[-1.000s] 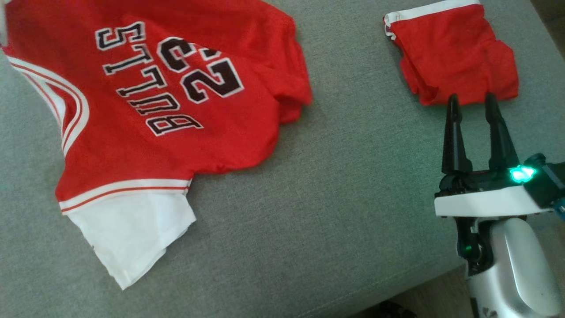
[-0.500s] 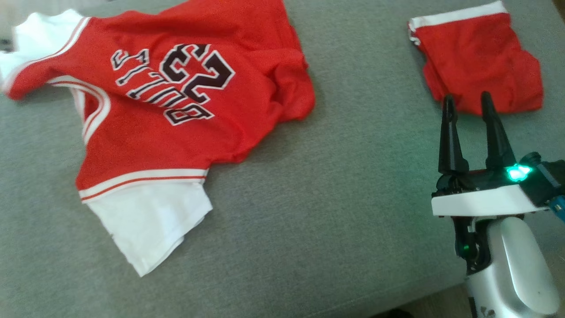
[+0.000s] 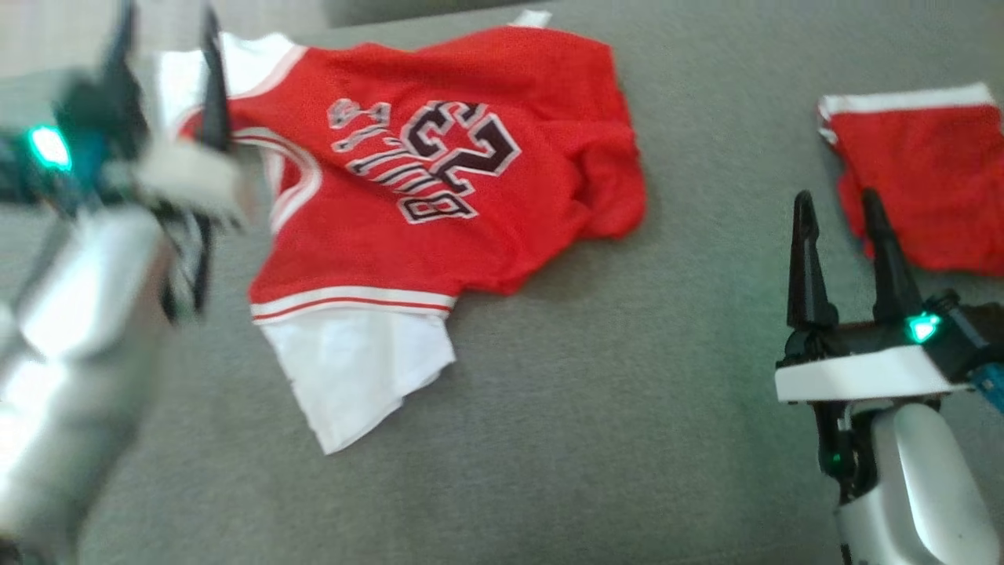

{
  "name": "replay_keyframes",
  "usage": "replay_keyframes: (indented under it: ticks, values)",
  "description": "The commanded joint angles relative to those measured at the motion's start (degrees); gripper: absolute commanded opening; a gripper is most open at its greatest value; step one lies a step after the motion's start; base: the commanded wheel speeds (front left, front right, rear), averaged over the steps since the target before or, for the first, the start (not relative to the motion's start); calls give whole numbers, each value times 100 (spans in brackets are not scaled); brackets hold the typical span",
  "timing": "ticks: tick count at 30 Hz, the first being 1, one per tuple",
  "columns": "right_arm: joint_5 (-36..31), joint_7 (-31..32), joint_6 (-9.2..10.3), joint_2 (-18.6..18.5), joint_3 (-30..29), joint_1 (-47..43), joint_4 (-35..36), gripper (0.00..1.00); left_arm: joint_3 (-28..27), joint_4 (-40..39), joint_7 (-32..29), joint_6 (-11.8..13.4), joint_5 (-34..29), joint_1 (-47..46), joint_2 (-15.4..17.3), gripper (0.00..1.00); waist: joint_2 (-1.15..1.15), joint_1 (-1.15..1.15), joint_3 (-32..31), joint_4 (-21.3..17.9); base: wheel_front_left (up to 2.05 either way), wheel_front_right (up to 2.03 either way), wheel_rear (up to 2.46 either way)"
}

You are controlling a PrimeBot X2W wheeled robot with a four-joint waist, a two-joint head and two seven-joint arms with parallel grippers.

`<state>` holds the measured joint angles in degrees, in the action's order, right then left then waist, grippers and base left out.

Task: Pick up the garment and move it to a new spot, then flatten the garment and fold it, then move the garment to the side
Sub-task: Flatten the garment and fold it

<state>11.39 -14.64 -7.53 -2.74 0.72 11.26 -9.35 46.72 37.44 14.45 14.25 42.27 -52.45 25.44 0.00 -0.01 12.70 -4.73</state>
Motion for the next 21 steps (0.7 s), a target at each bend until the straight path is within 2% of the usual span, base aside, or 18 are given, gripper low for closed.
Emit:
replay_keyframes:
  ticks: [1, 8, 13, 17, 21]
  values:
    - [-65, -36, 4, -14, 88, 14, 136, 100, -363, -338, 53, 75, -80, 90, 180, 100, 0, 1, -226, 254, 0, 0, 0]
    - [-146, -36, 4, -14, -35, -166, 22, 100, -1102, -1932, 54, 251, -584, 1949, -114, 100, 0, 1, -451, 632, 0, 0, 0]
    - [-95, -36, 4, -14, -77, -339, -54, 100, -1628, -2634, 54, 346, -1049, 3086, -547, 100, 0, 1, -592, 795, 0, 0, 0]
    - [-95, -36, 4, -14, -64, -412, -104, 100, -2004, -2909, 54, 202, -1387, 3701, -882, 100, 0, 1, -626, 872, 0, 0, 0]
    - [-148, -36, 4, -14, -103, -400, -230, 100, -2203, -2920, 54, -41, -1692, 3907, -1125, 100, 0, 1, -588, 975, 0, 0, 0]
